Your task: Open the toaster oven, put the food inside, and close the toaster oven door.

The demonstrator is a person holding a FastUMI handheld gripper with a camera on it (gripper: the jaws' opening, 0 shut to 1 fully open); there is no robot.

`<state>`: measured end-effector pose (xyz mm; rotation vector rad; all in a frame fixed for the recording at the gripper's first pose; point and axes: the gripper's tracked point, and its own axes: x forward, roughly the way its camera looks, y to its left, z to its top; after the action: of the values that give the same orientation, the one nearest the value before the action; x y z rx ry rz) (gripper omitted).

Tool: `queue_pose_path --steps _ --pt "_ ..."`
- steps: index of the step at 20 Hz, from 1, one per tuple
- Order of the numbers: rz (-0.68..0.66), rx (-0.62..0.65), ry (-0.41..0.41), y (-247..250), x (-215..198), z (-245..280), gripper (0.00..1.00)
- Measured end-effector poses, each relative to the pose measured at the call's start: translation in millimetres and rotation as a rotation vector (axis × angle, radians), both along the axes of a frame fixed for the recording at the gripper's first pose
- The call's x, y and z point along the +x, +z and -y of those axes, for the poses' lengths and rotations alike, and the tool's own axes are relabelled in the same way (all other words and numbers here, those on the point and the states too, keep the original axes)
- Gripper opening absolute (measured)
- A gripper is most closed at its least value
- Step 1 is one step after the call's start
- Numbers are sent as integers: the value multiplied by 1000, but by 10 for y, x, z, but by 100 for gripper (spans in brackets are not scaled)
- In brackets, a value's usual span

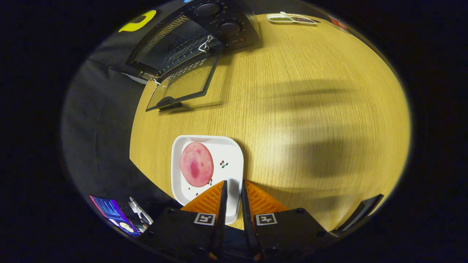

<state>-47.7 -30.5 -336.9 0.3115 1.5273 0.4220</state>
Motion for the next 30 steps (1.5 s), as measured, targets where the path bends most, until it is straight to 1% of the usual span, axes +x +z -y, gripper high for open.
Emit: queue_pose_path --steps 2,4,5,7,10,19,25,28,30 --pt "-11 3 -31 -8 -1 17 5" --pt "-15 15 -50 -13 0 14 4" --pt "-10 16 -49 -15 -1 4 2" --pt "-5 34 -46 2 -27 -23 2" --pt "-22 91 -85 71 -63 -121 2" --pt "-5 178 -175 305 -94 -364 2" --pt "37 244 -297 552 -32 -642 2" --pt "75 242 -342 630 -14 -783 2" --pt "93 250 -395 691 -1 -883 2"
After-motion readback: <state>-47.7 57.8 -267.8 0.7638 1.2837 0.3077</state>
